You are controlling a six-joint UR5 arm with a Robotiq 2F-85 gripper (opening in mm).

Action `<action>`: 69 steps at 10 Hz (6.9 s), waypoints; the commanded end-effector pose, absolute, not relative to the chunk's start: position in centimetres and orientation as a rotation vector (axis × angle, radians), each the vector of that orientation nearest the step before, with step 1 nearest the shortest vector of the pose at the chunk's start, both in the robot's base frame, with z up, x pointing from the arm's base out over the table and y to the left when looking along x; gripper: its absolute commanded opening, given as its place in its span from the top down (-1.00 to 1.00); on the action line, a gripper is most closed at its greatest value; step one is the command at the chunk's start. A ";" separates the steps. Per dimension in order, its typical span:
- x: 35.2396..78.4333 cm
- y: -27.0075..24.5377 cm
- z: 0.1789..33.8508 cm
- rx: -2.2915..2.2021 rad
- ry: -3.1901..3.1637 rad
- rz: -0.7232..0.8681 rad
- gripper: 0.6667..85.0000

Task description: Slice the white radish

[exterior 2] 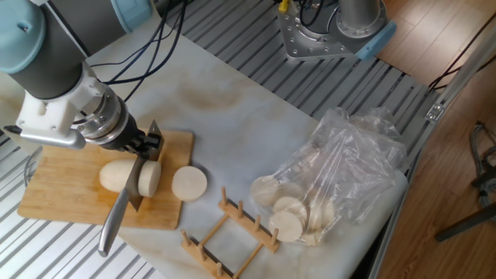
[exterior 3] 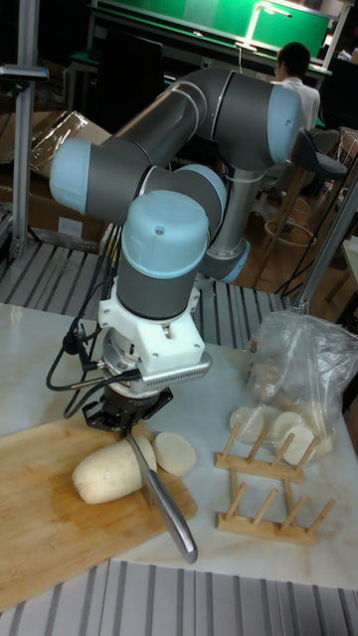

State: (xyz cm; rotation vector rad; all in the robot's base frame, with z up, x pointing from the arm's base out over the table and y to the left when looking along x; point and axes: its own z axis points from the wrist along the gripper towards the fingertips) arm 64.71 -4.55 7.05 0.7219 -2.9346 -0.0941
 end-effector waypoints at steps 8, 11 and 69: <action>64.8 -3.8 8.2 0.732 -2.952 -0.156 0.76; 64.2 -3.7 8.4 0.739 -2.922 -0.177 0.61; 68.1 -4.2 8.1 0.869 -3.079 -0.158 0.98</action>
